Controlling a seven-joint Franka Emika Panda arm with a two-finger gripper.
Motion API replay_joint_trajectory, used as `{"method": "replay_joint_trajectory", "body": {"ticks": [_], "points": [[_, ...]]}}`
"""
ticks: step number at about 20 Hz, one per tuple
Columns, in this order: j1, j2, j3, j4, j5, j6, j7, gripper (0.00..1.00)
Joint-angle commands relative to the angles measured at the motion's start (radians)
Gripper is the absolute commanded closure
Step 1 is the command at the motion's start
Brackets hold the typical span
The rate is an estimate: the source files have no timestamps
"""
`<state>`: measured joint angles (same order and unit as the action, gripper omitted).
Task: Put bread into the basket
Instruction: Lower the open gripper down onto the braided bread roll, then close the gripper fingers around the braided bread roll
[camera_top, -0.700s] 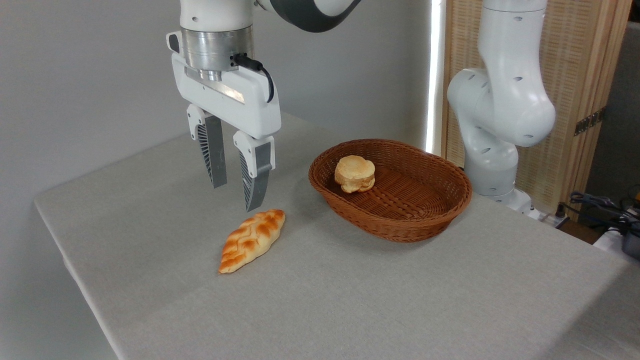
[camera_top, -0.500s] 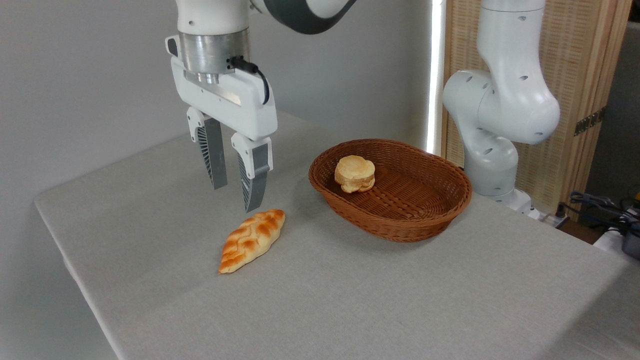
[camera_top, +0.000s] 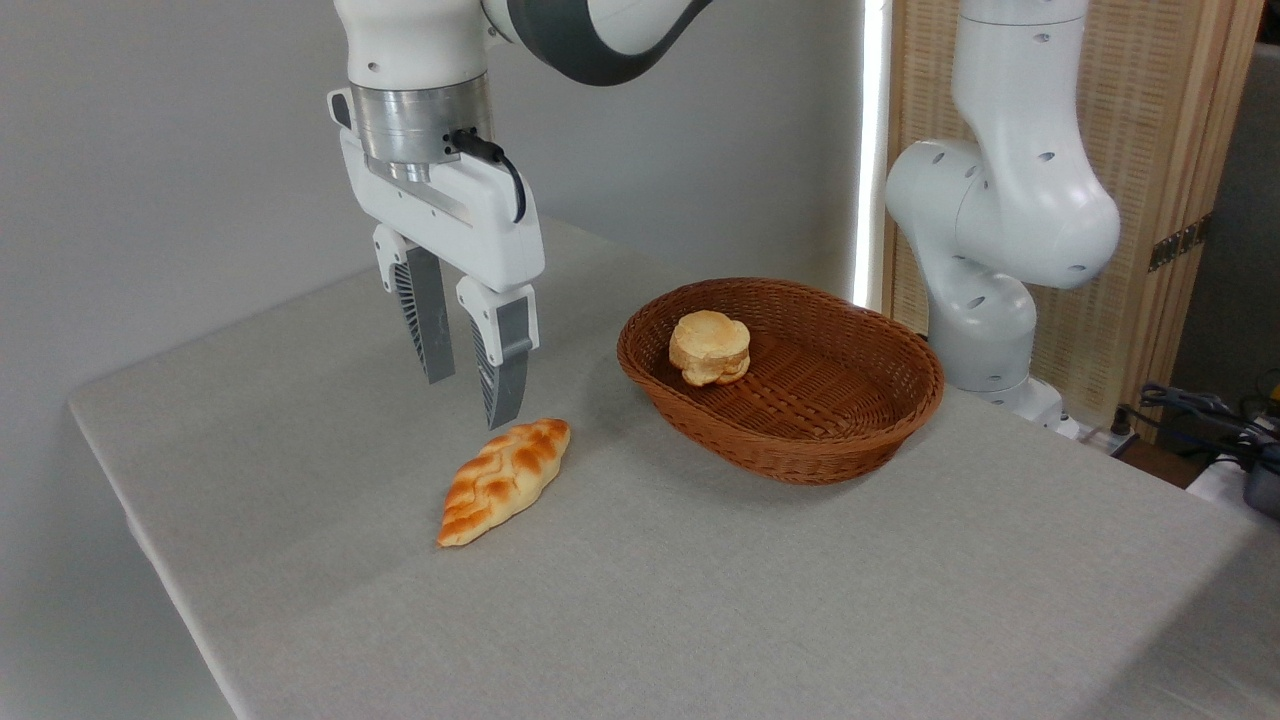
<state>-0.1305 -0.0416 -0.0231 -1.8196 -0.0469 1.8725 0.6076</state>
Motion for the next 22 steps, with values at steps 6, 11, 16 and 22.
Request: {"method": "replay_joint_trajectory", "body": {"ticks": [6, 11, 16, 22], "points": [[-0.009, -0.012, -0.001, -0.092, -0.034, -0.001, -0.022, 0.0], [-0.018, 0.018, -0.001, -0.113, -0.114, 0.008, -0.063, 0.0], [-0.05, 0.069, -0.001, -0.115, -0.125, 0.019, -0.14, 0.0], [-0.103, 0.134, -0.001, -0.115, -0.117, 0.12, -0.233, 0.0]]}}
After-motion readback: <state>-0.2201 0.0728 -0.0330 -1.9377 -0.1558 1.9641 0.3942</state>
